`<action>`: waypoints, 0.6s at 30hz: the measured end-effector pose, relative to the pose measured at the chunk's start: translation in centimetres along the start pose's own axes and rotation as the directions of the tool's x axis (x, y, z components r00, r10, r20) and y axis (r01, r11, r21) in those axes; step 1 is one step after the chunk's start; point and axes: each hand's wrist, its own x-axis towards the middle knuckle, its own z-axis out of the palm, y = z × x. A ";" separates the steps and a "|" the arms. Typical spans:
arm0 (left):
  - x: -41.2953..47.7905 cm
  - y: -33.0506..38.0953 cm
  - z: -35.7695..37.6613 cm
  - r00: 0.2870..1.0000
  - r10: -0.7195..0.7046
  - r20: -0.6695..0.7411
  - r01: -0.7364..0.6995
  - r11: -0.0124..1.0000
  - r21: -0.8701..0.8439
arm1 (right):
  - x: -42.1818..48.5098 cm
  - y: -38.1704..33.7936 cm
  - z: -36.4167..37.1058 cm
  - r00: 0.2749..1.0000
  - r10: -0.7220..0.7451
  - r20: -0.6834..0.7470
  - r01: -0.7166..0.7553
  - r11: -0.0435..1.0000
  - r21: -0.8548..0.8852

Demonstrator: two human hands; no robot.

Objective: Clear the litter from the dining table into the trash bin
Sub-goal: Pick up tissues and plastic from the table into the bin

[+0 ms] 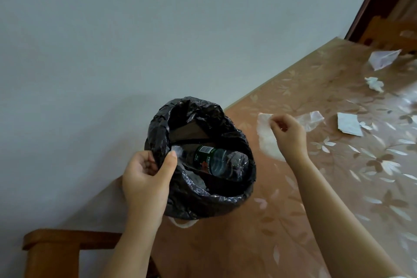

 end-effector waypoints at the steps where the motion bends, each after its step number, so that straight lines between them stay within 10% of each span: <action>1: -0.2 0.0 -0.4 1.000 -0.009 0.006 0.009 1.000 -0.007 | -0.6 -0.9 -0.5 0.999 -0.024 -0.021 0.024 1.000 0.011; 18: -5.1 0.8 -9.4 0.983 -0.071 0.170 0.094 0.987 -0.133 | -15.8 -17.9 -2.2 0.947 -0.311 0.086 0.289 0.937 0.198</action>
